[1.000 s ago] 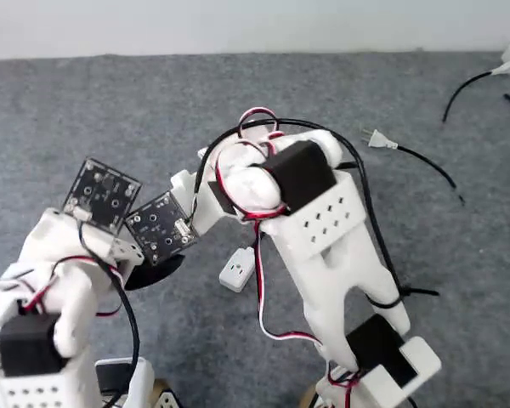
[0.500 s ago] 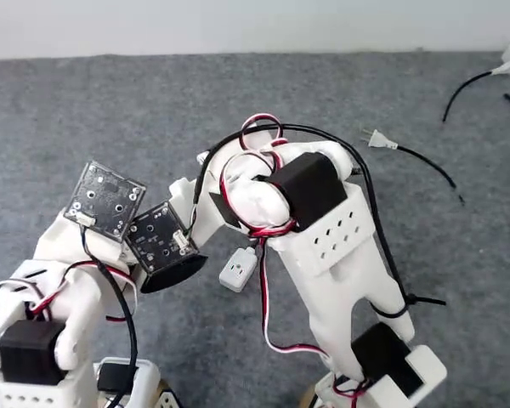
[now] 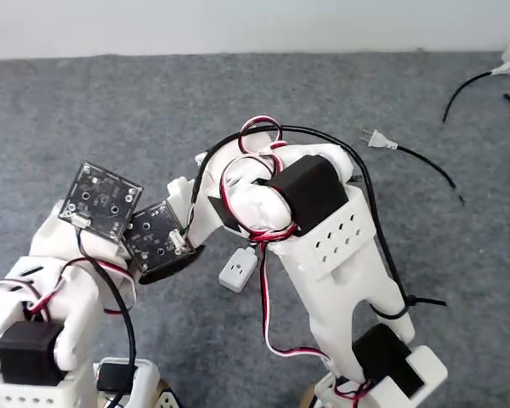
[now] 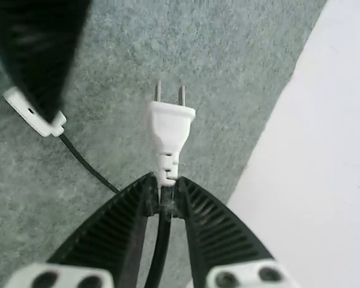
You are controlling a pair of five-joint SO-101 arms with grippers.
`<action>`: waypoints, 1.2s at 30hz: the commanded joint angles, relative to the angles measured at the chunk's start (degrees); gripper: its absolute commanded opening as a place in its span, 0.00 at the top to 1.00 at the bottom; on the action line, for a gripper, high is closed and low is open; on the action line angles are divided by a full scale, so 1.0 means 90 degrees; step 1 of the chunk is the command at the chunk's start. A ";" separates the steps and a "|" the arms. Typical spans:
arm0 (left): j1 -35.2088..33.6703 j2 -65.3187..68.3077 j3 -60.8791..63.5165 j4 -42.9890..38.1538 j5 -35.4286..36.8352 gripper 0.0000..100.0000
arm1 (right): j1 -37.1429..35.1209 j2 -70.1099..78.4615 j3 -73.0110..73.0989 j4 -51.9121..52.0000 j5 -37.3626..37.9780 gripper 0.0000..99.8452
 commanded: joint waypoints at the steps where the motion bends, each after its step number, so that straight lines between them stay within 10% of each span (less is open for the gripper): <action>1: -0.0811 0.0059 0.0034 -0.0664 -0.0010 0.50 | -0.0249 -0.0425 -0.0166 0.0249 -0.0088 0.99; 36: -0.1407 0.0010 -0.0767 0.0088 -0.0371 0.50 | -0.0357 -0.0396 -0.0068 0.0259 -0.0098 0.99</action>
